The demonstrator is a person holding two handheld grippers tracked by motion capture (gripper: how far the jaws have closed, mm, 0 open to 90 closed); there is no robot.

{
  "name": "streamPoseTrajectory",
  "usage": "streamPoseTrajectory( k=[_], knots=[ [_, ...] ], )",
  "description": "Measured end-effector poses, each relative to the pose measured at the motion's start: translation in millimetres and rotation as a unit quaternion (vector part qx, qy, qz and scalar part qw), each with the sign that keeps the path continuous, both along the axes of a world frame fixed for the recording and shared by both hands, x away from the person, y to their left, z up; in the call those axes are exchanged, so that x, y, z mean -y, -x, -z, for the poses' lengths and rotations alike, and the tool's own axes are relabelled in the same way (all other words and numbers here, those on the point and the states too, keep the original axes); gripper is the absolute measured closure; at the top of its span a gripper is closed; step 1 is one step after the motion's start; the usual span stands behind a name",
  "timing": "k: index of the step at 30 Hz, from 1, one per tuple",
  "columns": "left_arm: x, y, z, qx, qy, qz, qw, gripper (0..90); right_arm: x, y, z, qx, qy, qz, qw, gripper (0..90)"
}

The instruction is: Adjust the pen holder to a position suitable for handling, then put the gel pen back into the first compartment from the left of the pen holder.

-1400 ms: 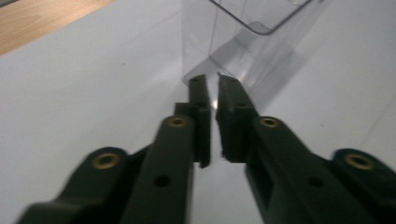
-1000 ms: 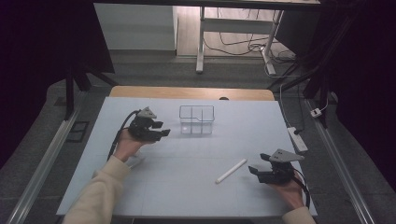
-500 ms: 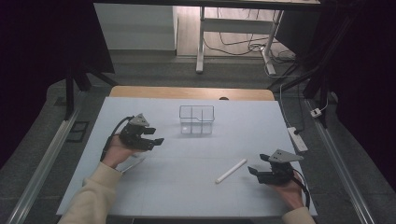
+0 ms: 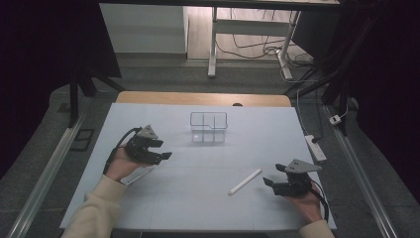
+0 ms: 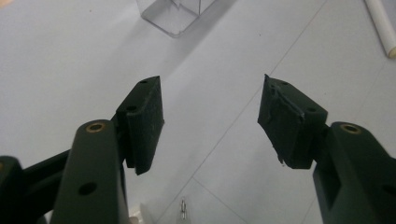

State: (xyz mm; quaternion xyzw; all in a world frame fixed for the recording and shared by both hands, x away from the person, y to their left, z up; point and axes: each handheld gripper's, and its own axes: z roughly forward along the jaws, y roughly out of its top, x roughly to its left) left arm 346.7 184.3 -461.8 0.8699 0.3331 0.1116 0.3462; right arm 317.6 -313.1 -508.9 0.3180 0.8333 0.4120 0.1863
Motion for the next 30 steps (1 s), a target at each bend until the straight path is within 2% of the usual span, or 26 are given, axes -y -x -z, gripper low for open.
streamPoseTrajectory(
  k=[4, 6, 16, 22, 30],
  knots=[
    [-3.9, 7.7, 1.7, -0.002, -0.005, 0.001, 1.0, 39.7, -0.2, 0.2, -0.2, 0.001, 0.002, 0.0, 1.0, 25.1],
    [-8.0, 12.1, 3.9, -0.004, 0.002, -0.002, 1.0, 40.0, -0.2, 0.4, -0.2, 0.001, 0.002, 0.0, 1.0, 25.1],
    [-20.6, 20.2, 10.2, -0.013, -0.005, -0.012, 0.9998, 40.5, -0.6, -0.3, 0.0, -0.001, 0.004, -0.001, 1.0, 25.1],
    [-27.0, 24.9, 13.9, -0.017, -0.014, -0.02, 0.9996, 40.6, -1.1, 0.4, 0.0, -0.001, 0.003, -0.002, 1.0, 25.1],
    [-33.4, 30.8, 17.9, -0.029, -0.033, -0.016, 0.9989, 39.8, -1.5, -1.5, 1.9, -0.003, 0.002, -0.003, 1.0, 25.1]
  ],
)
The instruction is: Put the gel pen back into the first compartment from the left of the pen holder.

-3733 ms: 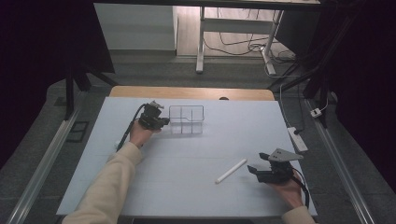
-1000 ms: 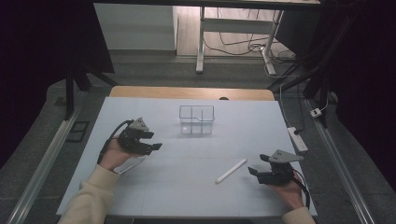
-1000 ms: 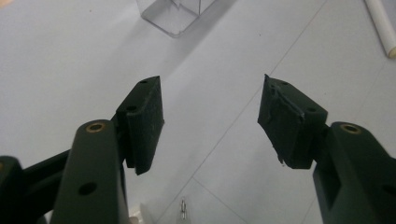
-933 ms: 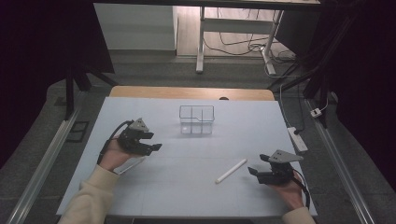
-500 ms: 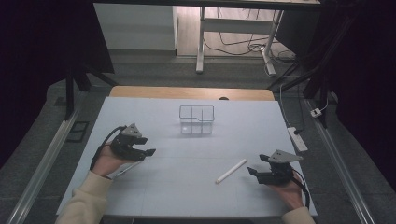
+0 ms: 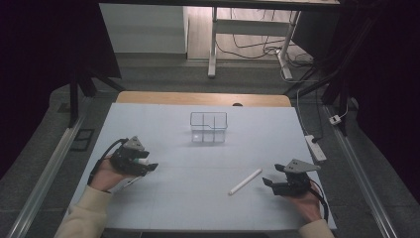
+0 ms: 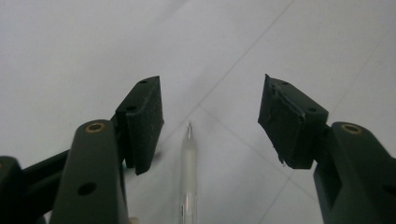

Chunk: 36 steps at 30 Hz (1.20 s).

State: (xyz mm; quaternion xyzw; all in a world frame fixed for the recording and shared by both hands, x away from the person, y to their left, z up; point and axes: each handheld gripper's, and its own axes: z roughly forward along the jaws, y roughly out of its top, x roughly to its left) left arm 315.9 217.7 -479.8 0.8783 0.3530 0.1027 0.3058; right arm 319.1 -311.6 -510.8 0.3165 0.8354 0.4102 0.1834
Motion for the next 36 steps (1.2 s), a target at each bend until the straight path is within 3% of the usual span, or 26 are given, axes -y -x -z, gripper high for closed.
streamPoseTrajectory(
  k=[7, 14, 20, 24, 31, 36],
  knots=[
    [-5.1, 6.3, 5.7, -0.013, -0.027, 0.0, 0.9995, 40.1, -0.2, -0.4, 0.3, -0.002, 0.002, -0.001, 1.0, 25.1],
    [-8.2, 9.1, 7.4, -0.039, -0.051, 0.002, 0.9979, 40.2, -2.1, -2.0, 0.4, -0.002, 0.003, -0.005, 1.0, 25.1],
    [-7.1, 7.6, 11.0, -0.072, -0.071, 0.002, 0.9949, 42.3, -2.1, -1.6, 0.0, -0.001, 0.005, -0.003, 1.0, 25.1],
    [-5.7, 5.4, 16.3, -0.083, -0.091, -0.005, 0.9924, 42.7, -2.2, -1.5, 0.0, -0.001, 0.006, -0.003, 1.0, 25.0],
    [-4.0, 1.3, 21.8, -0.093, -0.099, -0.003, 0.9907, 45.2, -2.2, -1.3, -0.2, -0.001, 0.006, -0.002, 1.0, 25.0],
    [-0.6, -4.7, 29.3, -0.11, -0.109, 0.001, 0.988, 49.7, -2.3, -1.2, 0.2, -0.002, 0.006, -0.004, 1.0, 25.0]
  ],
)
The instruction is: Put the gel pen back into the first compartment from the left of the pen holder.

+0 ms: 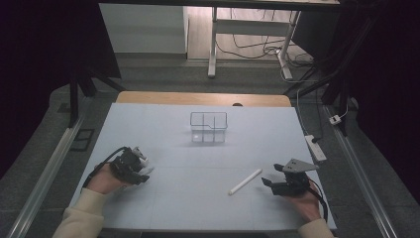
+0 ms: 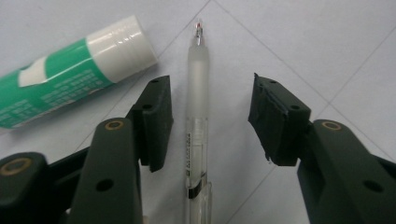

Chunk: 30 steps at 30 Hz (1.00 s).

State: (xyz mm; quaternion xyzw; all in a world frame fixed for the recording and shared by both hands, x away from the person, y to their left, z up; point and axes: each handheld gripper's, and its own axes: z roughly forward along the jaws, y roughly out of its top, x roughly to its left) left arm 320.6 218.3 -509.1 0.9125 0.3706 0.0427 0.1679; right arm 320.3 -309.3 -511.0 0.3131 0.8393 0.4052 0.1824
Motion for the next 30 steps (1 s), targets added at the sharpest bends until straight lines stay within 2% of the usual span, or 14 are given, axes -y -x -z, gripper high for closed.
streamPoseTrajectory(
  k=[3, 4, 9, 11, 13, 14, 18, 21, 30],
  knots=[
    [1.2, -2.8, 3.2, -0.006, 0.003, 0.004, 1.0, 53.0, 0.4, 0.2, -0.2, 0.0, 0.001, 0.002, 1.0, 24.9],
    [1.4, -3.1, 4.1, -0.006, 0.003, 0.006, 1.0, 58.0, 0.8, 0.4, -0.4, -0.001, 0.002, 0.003, 1.0, 24.9],
    [3.8, -4.4, 4.8, -0.004, -0.011, 0.009, 0.9999, 66.4, 1.4, 0.3, 0.8, -0.003, 0.001, 0.003, 1.0, 24.9],
    [8.2, -2.8, 4.4, 0.001, -0.021, 0.013, 0.9997, 68.6, 1.7, 0.6, 0.9, -0.002, 0.001, 0.004, 1.0, 24.9],
    [14.8, 0.3, 3.7, 0.006, -0.035, 0.023, 0.9991, 76.6, 1.9, 1.4, 0.2, -0.001, 0.003, 0.006, 1.0, 24.9],
    [17.5, 1.7, 3.5, 0.01, -0.043, 0.021, 0.9988, 78.8, 2.1, 1.4, 0.1, -0.001, 0.001, 0.005, 1.0, 24.9],
    [21.9, 3.6, 2.9, 0.016, -0.06, 0.018, 0.9979, 79.7, 1.8, 2.0, -0.3, 0.0, 0.003, 0.007, 1.0, 24.9],
    [21.8, 3.7, 2.5, 0.017, -0.063, 0.021, 0.9976, 80.0, 2.0, 2.0, -0.4, 0.001, 0.003, 0.007, 1.0, 24.9],
    [16.8, 3.3, 2.4, 0.018, -0.041, 0.02, 0.9988, 80.1, 3.2, 2.1, -0.4, -0.001, 0.002, 0.008, 1.0, 25.0]
  ],
)
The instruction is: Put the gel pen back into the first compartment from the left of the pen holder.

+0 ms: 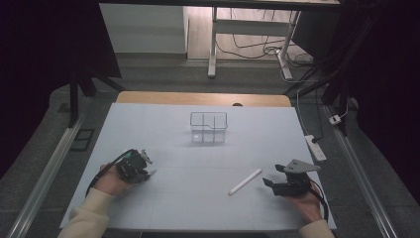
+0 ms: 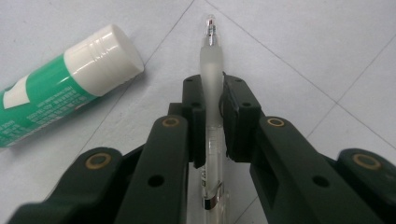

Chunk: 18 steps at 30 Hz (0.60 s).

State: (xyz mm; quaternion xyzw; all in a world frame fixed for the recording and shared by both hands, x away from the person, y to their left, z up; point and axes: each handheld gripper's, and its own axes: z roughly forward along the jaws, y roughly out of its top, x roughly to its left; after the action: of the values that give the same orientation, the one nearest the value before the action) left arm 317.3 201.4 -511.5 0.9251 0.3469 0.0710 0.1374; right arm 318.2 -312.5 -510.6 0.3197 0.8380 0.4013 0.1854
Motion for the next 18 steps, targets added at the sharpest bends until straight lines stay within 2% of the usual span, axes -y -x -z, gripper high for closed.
streamPoseTrajectory(
  k=[8, 18],
  knots=[
    [-6.9, 3.6, -15.5, 0.013, 0.037, 0.0, 0.9992, 80.0, 0.3, 0.2, -0.8, 0.0, -0.005, -0.003, 1.0, 25.1],
    [-16.9, 10.8, -38.5, 0.04, 0.079, 0.001, 0.9961, 80.0, 0.3, 0.2, -0.1, 0.0, 0.001, 0.001, 1.0, 25.0]
  ],
)
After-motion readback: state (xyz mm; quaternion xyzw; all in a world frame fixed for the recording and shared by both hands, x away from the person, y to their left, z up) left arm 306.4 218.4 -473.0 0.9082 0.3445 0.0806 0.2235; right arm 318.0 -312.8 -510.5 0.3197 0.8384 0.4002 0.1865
